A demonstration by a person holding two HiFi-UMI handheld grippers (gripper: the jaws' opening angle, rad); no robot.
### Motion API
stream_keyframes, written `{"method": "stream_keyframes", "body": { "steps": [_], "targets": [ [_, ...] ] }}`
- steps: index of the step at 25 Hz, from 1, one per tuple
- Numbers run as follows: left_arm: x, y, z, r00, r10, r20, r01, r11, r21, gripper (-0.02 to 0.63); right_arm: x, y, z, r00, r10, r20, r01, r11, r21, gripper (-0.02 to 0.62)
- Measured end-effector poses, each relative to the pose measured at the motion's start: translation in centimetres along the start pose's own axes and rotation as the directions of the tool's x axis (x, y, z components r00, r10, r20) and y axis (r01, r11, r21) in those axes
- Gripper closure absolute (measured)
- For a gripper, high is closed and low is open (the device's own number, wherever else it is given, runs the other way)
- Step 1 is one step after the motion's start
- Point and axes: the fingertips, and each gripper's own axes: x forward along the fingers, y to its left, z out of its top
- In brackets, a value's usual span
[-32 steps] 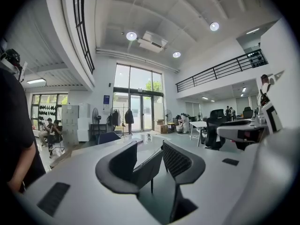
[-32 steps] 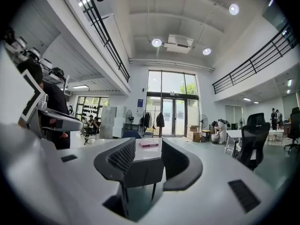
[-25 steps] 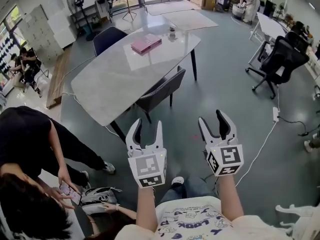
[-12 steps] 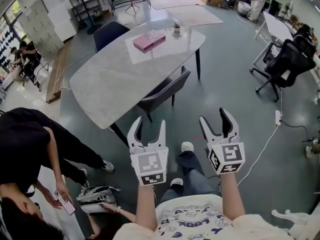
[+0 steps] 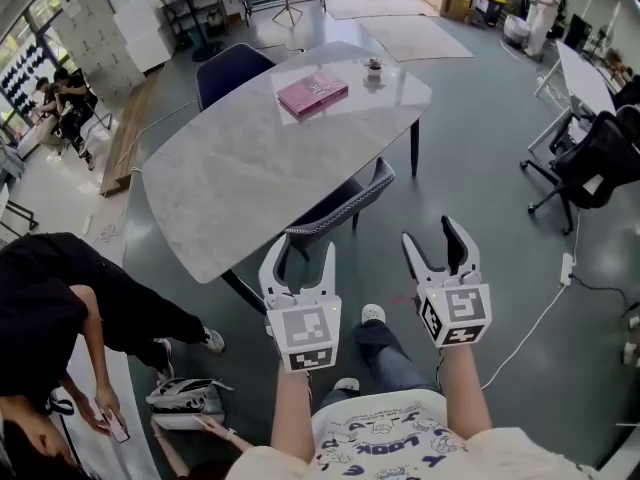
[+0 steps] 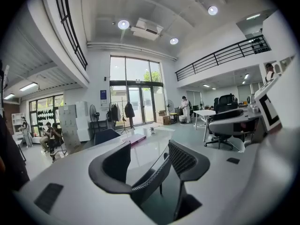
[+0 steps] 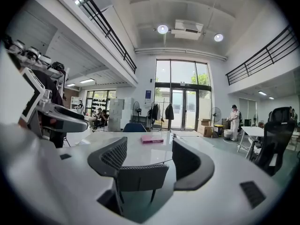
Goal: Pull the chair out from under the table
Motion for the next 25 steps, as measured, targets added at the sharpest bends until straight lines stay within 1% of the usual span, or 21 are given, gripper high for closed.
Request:
{"method": "stream_keyframes", "body": {
  "steps": [8,12,15,19,25],
  "targets": [
    [8.1,-0.1,1.3,0.998,0.044,-0.045,-0.044,0.999,0.001,0.344,8.1,-4.5,-0.1,0.995,0.086,-0.047,-0.086,0.996,-0.012,0.293],
    [11.3,0.1,1.4,0.995,0.073,-0.072,-0.073,0.997,0.002,0.344,11.8,-5.9,-0.6,0.985,0.148,-0.083,-0.151,0.988,-0.029,0.284],
    [13.4,0.0,1.2,0.992,0.087,-0.094,-0.087,0.996,0.004,0.344,14.1,-6.9,-1.1,0.978,0.178,-0.106,-0.184,0.982,-0.047,0.282],
    [15.8,0.3,0.4,0.987,0.101,-0.126,-0.101,0.995,0.004,0.344,16.7,-7.5,-2.1,0.967,0.215,-0.137,-0.225,0.972,-0.06,0.279],
    [17.3,1.0,-1.2,0.983,0.106,-0.153,-0.108,0.994,-0.004,0.344,19.2,-6.9,-4.2,0.948,0.254,-0.193,-0.274,0.957,-0.09,0.273]
  ]
}}
